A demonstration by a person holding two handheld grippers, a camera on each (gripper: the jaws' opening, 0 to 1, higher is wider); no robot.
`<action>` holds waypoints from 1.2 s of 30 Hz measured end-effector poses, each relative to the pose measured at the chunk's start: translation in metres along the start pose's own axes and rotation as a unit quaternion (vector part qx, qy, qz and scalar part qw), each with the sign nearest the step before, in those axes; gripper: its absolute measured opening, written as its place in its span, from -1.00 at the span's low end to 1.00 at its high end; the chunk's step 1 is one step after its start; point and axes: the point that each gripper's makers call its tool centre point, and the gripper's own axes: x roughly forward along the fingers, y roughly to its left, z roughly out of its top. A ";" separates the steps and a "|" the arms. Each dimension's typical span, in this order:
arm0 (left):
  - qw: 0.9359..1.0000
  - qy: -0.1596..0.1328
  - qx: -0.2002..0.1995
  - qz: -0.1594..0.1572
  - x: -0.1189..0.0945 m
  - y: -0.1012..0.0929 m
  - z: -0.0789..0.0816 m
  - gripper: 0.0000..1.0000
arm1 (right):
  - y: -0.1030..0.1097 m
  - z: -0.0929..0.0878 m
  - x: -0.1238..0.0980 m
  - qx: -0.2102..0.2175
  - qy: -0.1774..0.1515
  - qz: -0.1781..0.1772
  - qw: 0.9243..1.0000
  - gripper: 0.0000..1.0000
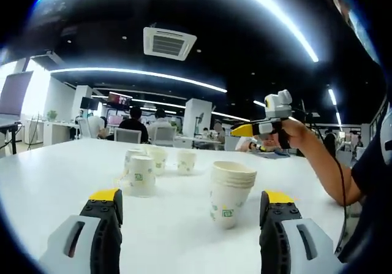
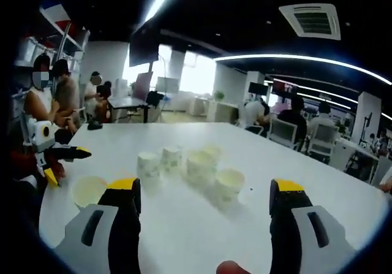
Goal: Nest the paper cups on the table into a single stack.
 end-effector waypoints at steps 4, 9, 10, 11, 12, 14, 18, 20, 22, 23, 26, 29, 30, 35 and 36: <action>1.000 -0.006 -0.005 0.003 -0.001 0.001 0.001 0.95 | 0.000 -0.004 0.002 0.004 0.004 0.001 1.000 0.77; 1.000 -0.009 -0.008 0.004 -0.001 0.002 -0.001 0.95 | 0.001 -0.008 0.004 0.007 0.009 0.004 1.000 0.75; 1.000 -0.009 -0.009 0.004 -0.001 0.002 -0.002 0.94 | 0.001 -0.009 0.005 0.008 0.009 0.004 1.000 0.75; 1.000 -0.009 -0.010 0.004 -0.001 0.001 -0.003 0.94 | 0.001 -0.009 0.006 0.009 0.009 0.005 1.000 0.75; 1.000 -0.008 -0.009 0.004 -0.001 0.001 -0.004 0.94 | 0.001 -0.010 0.006 0.009 0.010 0.005 1.000 0.75; 1.000 -0.007 -0.009 0.003 0.000 0.001 -0.006 0.94 | 0.001 -0.010 0.007 0.010 0.011 0.006 1.000 0.74; 1.000 -0.006 -0.010 0.003 0.000 0.000 -0.008 0.93 | 0.001 -0.012 0.008 0.013 0.012 0.006 1.000 0.73; 1.000 -0.005 -0.009 0.001 0.001 -0.001 -0.008 0.92 | 0.001 -0.013 0.008 0.014 0.013 0.007 1.000 0.72; 1.000 -0.005 -0.009 0.001 0.001 -0.001 -0.009 0.92 | 0.001 -0.013 0.009 0.015 0.013 0.007 1.000 0.72; 1.000 -0.003 -0.010 0.000 0.001 -0.002 -0.010 0.92 | 0.001 -0.013 0.009 0.015 0.013 0.007 1.000 0.71; 1.000 -0.003 -0.010 -0.001 0.002 -0.002 -0.011 0.92 | 0.001 -0.013 0.010 0.017 0.013 0.008 1.000 0.70; 1.000 0.000 -0.012 -0.001 0.003 -0.002 -0.014 0.91 | 0.001 -0.014 0.011 0.018 0.014 0.008 1.000 0.69; 1.000 0.001 -0.012 -0.002 0.003 -0.002 -0.014 0.90 | 0.001 -0.014 0.011 0.019 0.014 0.009 1.000 0.68; 1.000 0.000 -0.013 -0.002 0.004 -0.001 -0.014 0.88 | 0.001 -0.017 0.013 0.022 0.016 0.010 1.000 0.67; 1.000 0.000 -0.013 -0.001 0.004 0.000 -0.014 0.88 | 0.001 -0.017 0.013 0.022 0.016 0.010 1.000 0.67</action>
